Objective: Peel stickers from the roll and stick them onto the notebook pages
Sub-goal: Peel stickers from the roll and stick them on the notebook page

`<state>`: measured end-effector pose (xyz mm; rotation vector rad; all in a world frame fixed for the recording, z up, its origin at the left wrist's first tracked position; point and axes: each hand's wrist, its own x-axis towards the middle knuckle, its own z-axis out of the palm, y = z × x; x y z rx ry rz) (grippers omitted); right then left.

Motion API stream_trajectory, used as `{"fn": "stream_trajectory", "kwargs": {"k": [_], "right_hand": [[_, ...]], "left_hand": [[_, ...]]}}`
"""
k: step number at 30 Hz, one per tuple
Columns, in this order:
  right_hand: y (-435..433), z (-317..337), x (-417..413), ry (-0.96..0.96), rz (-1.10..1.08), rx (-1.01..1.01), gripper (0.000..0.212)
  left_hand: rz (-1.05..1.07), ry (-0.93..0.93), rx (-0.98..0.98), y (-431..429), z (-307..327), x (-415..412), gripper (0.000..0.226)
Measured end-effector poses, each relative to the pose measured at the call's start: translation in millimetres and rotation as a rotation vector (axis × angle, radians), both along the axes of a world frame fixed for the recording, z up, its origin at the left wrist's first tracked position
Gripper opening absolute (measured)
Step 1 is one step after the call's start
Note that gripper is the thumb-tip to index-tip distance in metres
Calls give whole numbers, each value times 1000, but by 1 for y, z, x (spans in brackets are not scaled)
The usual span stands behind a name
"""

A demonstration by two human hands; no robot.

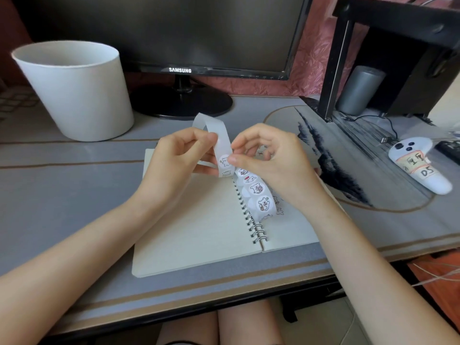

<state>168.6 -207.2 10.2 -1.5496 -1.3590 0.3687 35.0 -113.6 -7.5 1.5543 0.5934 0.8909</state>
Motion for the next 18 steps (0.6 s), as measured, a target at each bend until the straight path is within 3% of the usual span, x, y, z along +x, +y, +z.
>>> {"fn": "stream_trajectory", "kwargs": {"k": [7, 12, 18], "right_hand": [[3, -7, -4, 74, -34, 46, 9], [4, -10, 0, 117, -63, 81, 9], [5, -12, -1, 112, -83, 68, 10]], "left_hand": [[1, 2, -23, 2, 0, 1, 30], [-31, 74, 0, 1, -4, 2, 16], [-49, 75, 7, 0, -3, 1, 14]]}}
